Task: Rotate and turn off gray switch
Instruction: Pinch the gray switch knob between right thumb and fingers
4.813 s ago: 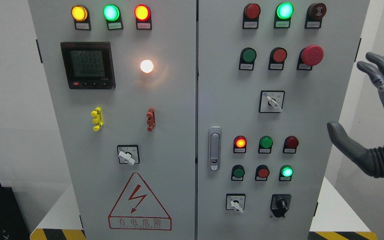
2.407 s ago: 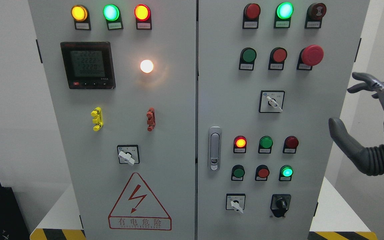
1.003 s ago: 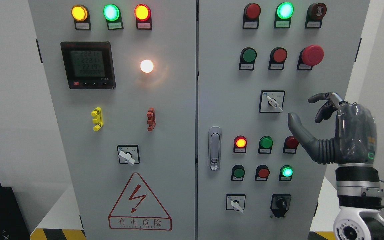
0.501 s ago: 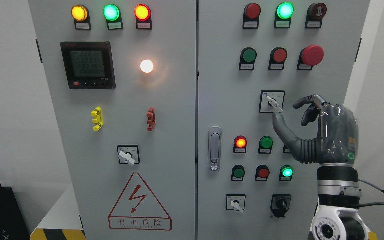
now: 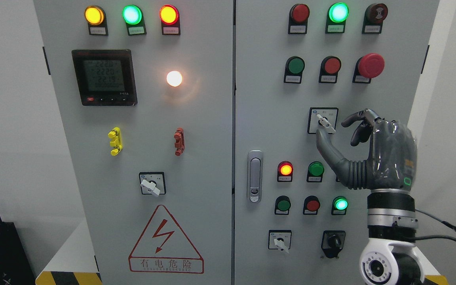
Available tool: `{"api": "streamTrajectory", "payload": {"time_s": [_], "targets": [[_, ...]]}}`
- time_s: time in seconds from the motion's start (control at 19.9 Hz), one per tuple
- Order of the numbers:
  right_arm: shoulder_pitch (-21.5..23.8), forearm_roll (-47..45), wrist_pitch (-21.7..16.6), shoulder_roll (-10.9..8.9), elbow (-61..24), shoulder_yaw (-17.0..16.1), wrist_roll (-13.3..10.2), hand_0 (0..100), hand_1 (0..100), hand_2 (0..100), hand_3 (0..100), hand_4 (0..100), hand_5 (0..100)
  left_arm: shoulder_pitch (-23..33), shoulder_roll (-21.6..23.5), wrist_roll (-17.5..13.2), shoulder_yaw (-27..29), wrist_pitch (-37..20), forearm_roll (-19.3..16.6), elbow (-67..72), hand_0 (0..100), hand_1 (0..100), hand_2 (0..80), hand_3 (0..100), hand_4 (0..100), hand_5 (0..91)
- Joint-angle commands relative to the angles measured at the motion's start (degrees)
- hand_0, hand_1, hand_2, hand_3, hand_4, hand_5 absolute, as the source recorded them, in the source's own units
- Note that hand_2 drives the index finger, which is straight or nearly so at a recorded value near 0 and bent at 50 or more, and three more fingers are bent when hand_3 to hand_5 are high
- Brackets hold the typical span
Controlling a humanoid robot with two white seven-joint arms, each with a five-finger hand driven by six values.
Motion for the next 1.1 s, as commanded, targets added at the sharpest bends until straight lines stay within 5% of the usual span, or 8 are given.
{"api": "streamTrajectory", "payload": {"time_s": [0.0,0.65,1.05], "targets": [[-0.16,0.19,0.57,0.75,1.33,-0.81,-0.04,10,36,54,88,85,98,0.0,0.0,-0.16,-0.09,0.03,0.0,0.79,12,39,0.0,0,0,0.0],[-1.3,0.11,0.66,0.75,3.17,-1.61,0.22,9,37,54,88,85,98,0.0,0.0,-0.07,-0.09,0.03,0.0,0.79,12,39,0.0,0,0,0.0],[-2.44,0.11,0.57,0.75,4.32,-1.17,-0.04,8,47,54,88,85,98,0.0,0.0,-0.07,-0.09,0.03,0.0,0.79,12,39,0.0,0,0,0.0]]}}
